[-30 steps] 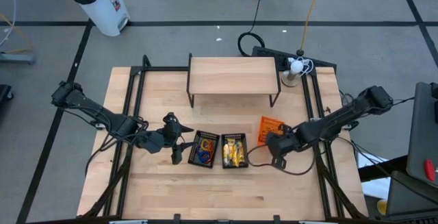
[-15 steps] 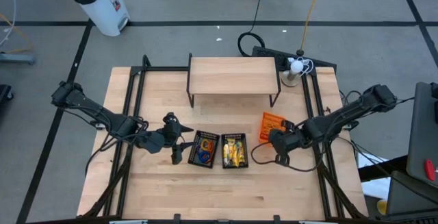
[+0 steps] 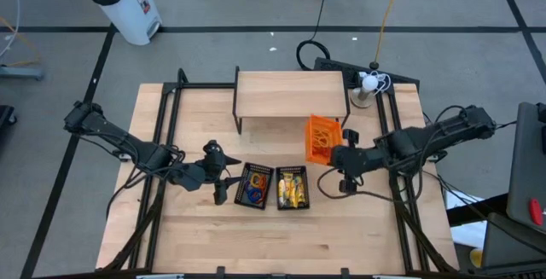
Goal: Pick & Place Office Desk Supplies
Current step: Put the orange basket filled with rubber band on the shelf
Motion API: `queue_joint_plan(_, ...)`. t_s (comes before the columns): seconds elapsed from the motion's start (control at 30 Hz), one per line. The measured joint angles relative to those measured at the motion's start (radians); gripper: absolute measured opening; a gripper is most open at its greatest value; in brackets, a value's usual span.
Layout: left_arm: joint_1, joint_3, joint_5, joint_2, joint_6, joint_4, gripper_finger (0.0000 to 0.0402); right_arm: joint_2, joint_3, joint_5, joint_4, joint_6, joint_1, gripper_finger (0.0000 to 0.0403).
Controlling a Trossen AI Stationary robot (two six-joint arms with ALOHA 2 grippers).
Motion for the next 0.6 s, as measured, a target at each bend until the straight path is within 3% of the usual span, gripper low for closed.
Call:
queue_joint_plan(0.37,0.0,0.0,0.0,0.0,-0.008,0.0,0.0237,-0.003,0.022,-0.006,-0.099,-0.124,-0.204,0.0)
queue_joint_plan(0.6,0.0,0.0,0.0,0.0,-0.004,0.0,0.0237,-0.003,0.022,-0.072,-0.093,-0.219,-0.366,0.0)
